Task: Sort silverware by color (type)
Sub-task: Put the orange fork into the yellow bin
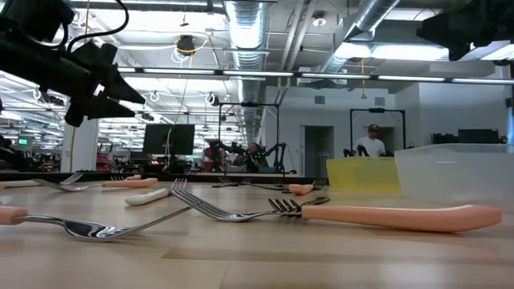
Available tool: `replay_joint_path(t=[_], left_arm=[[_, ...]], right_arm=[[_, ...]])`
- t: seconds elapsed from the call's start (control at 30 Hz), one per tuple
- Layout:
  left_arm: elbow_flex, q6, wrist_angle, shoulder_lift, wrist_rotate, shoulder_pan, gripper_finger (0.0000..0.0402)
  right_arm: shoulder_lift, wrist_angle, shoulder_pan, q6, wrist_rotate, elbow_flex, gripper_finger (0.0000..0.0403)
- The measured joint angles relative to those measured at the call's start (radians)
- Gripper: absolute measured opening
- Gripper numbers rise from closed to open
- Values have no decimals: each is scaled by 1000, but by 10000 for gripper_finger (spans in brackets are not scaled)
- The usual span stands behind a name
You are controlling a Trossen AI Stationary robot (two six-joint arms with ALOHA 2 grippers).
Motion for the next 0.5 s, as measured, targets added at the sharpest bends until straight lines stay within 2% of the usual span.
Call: replay_joint_path(t=[0.5], left_arm=[[0,-11,-20,0,-161,0,214]], right_arm=[[0,-21,0,8,5,0,155]])
